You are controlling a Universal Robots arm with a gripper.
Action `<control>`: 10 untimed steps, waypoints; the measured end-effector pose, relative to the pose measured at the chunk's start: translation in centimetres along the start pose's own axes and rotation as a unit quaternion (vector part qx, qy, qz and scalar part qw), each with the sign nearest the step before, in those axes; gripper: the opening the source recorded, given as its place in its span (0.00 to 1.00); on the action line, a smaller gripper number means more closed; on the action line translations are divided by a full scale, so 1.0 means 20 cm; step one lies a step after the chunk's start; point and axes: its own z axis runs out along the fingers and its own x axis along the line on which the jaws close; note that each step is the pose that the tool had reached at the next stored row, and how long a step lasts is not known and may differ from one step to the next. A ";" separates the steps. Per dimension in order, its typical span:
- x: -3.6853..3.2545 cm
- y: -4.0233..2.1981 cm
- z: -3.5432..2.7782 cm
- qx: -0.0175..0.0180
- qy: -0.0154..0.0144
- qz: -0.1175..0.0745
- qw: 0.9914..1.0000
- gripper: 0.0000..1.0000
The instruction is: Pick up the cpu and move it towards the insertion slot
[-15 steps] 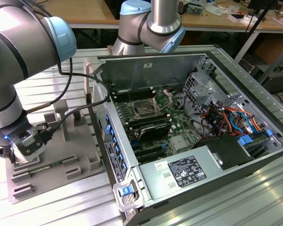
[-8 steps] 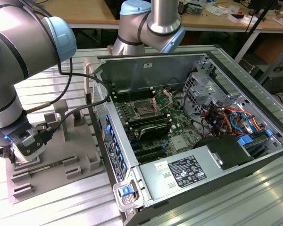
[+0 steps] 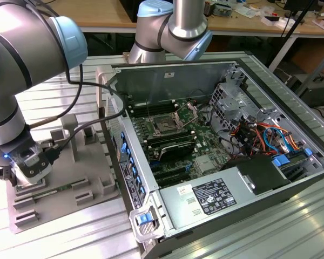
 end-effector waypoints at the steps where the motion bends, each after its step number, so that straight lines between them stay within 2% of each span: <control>1: 0.000 0.000 -0.004 0.000 0.000 0.000 1.000 0.55; 10: 0.000 0.001 -0.032 0.000 0.000 0.000 1.000 0.55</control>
